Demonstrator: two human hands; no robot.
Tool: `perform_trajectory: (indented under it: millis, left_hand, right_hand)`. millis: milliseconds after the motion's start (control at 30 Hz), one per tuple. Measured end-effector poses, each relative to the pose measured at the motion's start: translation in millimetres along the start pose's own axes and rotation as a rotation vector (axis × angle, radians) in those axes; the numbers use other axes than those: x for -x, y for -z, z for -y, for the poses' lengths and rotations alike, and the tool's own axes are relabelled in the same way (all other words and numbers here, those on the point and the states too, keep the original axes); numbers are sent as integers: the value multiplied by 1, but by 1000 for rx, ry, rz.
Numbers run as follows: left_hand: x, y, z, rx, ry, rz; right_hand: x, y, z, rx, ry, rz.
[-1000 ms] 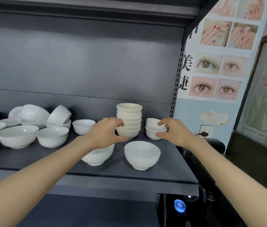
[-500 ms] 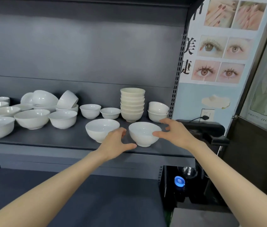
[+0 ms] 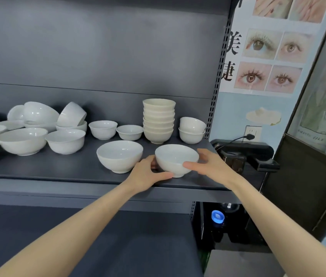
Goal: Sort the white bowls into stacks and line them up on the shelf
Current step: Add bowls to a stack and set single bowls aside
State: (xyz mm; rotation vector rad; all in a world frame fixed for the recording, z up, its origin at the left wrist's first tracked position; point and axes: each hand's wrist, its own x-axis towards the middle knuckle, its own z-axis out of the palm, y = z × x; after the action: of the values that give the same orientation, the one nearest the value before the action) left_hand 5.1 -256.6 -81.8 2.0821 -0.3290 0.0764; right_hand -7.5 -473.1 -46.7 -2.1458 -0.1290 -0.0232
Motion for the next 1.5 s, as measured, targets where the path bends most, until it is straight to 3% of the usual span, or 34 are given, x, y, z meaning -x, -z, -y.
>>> perform_trajectory:
  millis: [467, 833, 1100, 1500]
  left_hand:
    - [18, 0, -24, 190, -105, -282]
    - [31, 72, -17, 110, -104, -506]
    - [31, 108, 25, 136, -63, -365]
    - [11, 126, 72, 182, -72, -101]
  right_hand:
    - [-11, 15, 19, -208, 203, 41]
    - [-39, -34, 80, -281, 378, 134]
    - [-54, -84, 91, -263, 342, 173]
    - [-51, -121, 82, -305, 279, 42]
